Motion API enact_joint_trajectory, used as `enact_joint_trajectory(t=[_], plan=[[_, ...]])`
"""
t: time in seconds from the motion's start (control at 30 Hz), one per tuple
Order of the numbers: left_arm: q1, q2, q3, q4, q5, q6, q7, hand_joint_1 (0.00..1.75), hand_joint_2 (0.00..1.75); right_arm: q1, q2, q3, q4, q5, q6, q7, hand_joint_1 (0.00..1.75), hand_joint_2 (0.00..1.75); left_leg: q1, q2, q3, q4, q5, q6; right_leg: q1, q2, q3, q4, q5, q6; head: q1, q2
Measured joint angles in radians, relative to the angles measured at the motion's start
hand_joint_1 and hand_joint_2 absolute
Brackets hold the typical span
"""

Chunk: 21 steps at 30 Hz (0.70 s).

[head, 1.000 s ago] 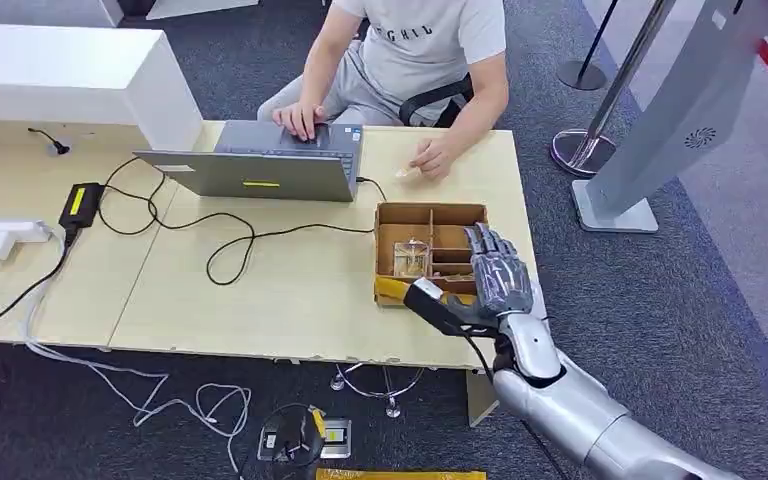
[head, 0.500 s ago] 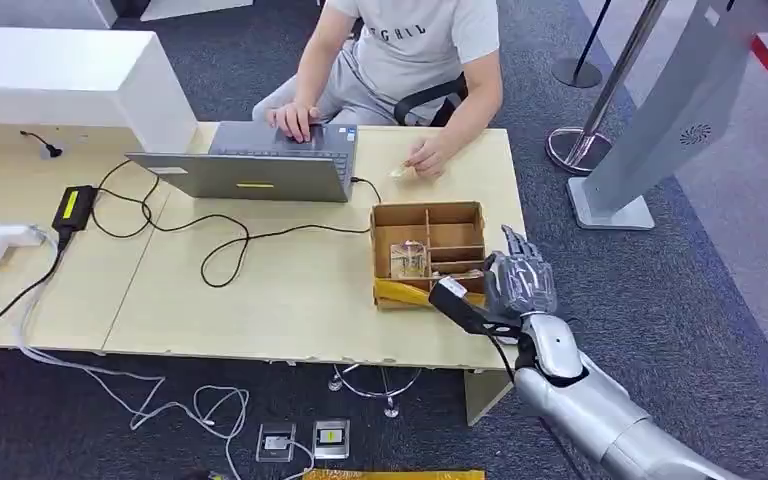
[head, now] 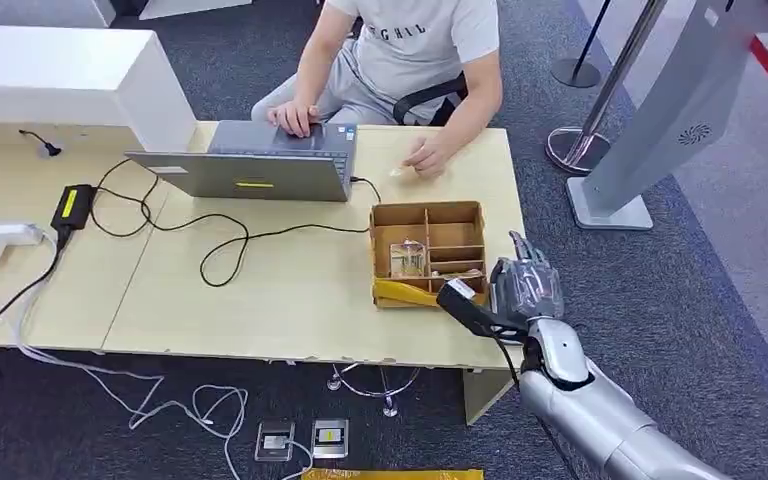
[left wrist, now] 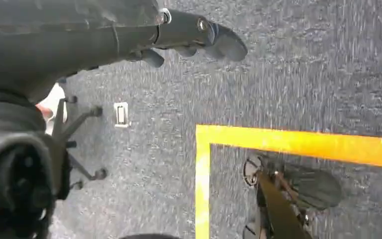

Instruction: Pass the card to the sensor for recognition and then transmit it.

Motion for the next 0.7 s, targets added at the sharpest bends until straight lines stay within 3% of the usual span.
enact_joint_trajectory(t=[0.03,0.07,0.7], plan=[[0.0,0.001,-0.001,0.0,0.0,0.0,0.0,0.0,0.0,0.001,0.0,-0.003,0.0,0.0,0.001,0.0,0.28,1.75,0.0,0.0,0.0,0.0,0.0,0.0,0.0,0.0,0.0,0.0,0.0,0.0,0.0,0.0],[0.0,0.003,-0.002,0.002,0.0,-0.001,0.0,0.0,0.0,0.002,0.0,-0.004,0.0,0.001,0.001,0.0,0.0,1.75,0.0,0.0,0.0,0.0,0.0,0.0,0.0,0.0,0.0,0.0,0.0,0.0,-0.001,0.0],[0.0,0.003,-0.021,0.023,0.003,-0.011,0.018,0.0,0.0,-0.013,0.0,-0.021,0.0,0.047,-0.019,0.004,0.0,1.75,0.0,0.0,0.001,0.0,0.0,0.0,0.0,0.0,0.001,0.0,0.0,0.0,0.0,0.0]])
